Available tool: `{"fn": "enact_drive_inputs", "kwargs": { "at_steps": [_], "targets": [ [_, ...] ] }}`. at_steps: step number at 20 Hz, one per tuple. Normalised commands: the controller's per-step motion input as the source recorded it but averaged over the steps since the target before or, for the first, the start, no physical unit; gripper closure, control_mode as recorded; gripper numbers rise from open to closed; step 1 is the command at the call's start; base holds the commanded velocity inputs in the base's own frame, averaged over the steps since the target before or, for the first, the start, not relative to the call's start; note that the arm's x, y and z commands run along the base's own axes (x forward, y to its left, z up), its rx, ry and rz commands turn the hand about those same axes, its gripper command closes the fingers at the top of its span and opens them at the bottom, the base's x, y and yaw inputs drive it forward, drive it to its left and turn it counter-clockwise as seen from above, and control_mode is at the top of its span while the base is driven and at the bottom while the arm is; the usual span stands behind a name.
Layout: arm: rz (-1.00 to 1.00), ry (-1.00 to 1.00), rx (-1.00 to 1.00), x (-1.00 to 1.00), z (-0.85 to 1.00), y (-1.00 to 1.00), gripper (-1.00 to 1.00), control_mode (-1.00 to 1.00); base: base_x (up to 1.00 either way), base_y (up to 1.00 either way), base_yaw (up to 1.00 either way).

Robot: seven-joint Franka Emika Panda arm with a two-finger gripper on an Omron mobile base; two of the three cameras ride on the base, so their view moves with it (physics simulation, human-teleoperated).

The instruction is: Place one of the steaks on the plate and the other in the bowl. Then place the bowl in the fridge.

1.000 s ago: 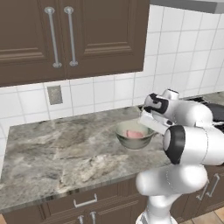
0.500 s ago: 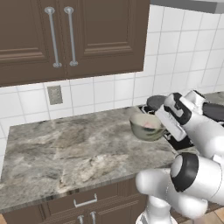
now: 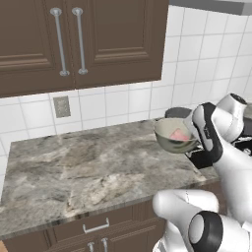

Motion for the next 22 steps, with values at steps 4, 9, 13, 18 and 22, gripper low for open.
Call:
{"fn": "enact_drive_inputs", "kwargs": {
  "at_steps": [4,9,13,18,22],
  "targets": [
    [0.00,0.08,-0.14,-0.49,0.11,0.00,1.00,-1.00,0.00,0.00,0.00],
    [0.00,-0.01,0.01,-0.80,0.00,0.00,1.00,-1.00,0.00,0.00,0.00],
    [0.00,-0.07,0.00,-0.66,0.00,0.00,1.00,-1.00,0.00,0.00,0.00],
    [0.00,-0.04,0.00,-0.48,0.03,0.03,1.00,-1.00,0.00,0.00,0.00],
    [0.00,-0.01,0.00,-0.04,0.00,0.00,1.00,-1.00,0.00,0.00,0.00]
  ]
}}
